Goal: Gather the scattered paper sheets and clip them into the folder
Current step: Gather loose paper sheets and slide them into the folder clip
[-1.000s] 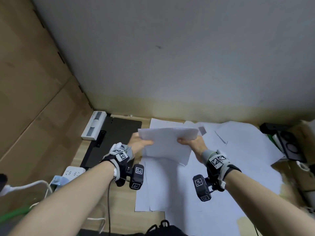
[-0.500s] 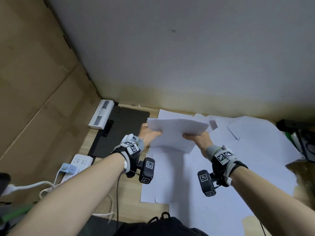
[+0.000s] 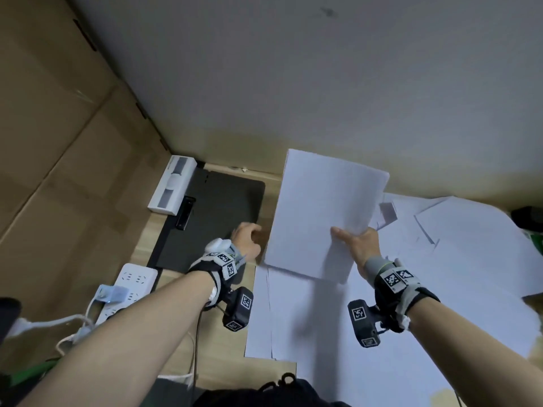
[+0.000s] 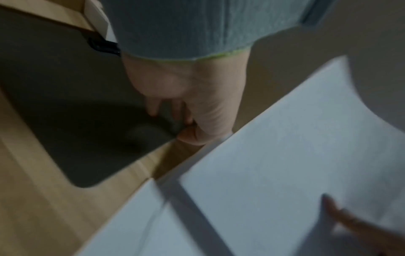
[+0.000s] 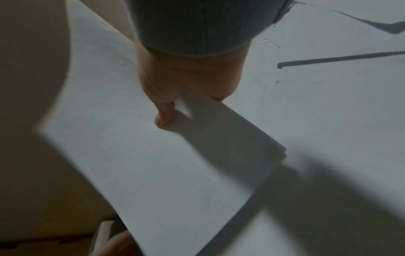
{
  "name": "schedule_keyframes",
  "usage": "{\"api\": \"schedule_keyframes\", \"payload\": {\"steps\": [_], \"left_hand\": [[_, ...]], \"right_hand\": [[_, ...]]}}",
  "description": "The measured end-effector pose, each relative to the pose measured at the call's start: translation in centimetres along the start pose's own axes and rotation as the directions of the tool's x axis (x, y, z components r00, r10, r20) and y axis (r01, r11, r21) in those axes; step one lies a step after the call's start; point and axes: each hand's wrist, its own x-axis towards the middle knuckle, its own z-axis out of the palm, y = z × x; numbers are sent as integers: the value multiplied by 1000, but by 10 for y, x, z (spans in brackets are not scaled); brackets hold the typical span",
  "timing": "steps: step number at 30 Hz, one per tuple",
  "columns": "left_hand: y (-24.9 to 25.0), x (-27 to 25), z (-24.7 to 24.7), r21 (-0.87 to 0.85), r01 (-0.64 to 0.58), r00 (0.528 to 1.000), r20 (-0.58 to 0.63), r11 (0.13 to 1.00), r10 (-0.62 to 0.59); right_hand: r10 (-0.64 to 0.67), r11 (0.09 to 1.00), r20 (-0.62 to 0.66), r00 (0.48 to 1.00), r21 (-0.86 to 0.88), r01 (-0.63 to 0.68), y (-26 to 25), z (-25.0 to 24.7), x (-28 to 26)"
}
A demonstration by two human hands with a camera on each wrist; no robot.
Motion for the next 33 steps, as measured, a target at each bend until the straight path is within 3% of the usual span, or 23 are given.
{"api": "schedule_keyframes", "payload": {"steps": [2, 5, 8, 15, 22, 25, 29, 33], "left_hand": [[-25, 8, 8, 250, 115, 993, -23, 961, -113], [-48, 13, 29, 432, 202, 979, -78, 879, -186], [-49, 18, 44, 487, 229, 973, -149, 843, -179], [-15, 22, 30, 521, 291, 951, -63, 803, -303], [4, -22, -29, 530, 143, 987, -18, 836, -157], [0, -54, -68, 540, 67, 992, -122, 839, -1], [-17, -90, -128, 560, 48, 950, -281, 827, 135], [-30, -106, -168, 508, 105, 932, -349, 855, 93]], "right_hand": [[41, 998, -15, 999, -54, -42, 9, 0, 7], [119, 983, -43, 992, -138, -124, 30, 2, 18], [180, 961, -56, 982, -204, -188, 49, 8, 24], [215, 944, -45, 975, -248, -220, 53, 18, 17], [190, 951, -12, 982, -245, -187, 42, 27, 10], [163, 952, 23, 986, -267, -152, 37, 41, 3], [136, 951, 88, 987, -289, -105, 30, 69, -10], [137, 945, 106, 985, -311, -98, 27, 92, -15]]}}
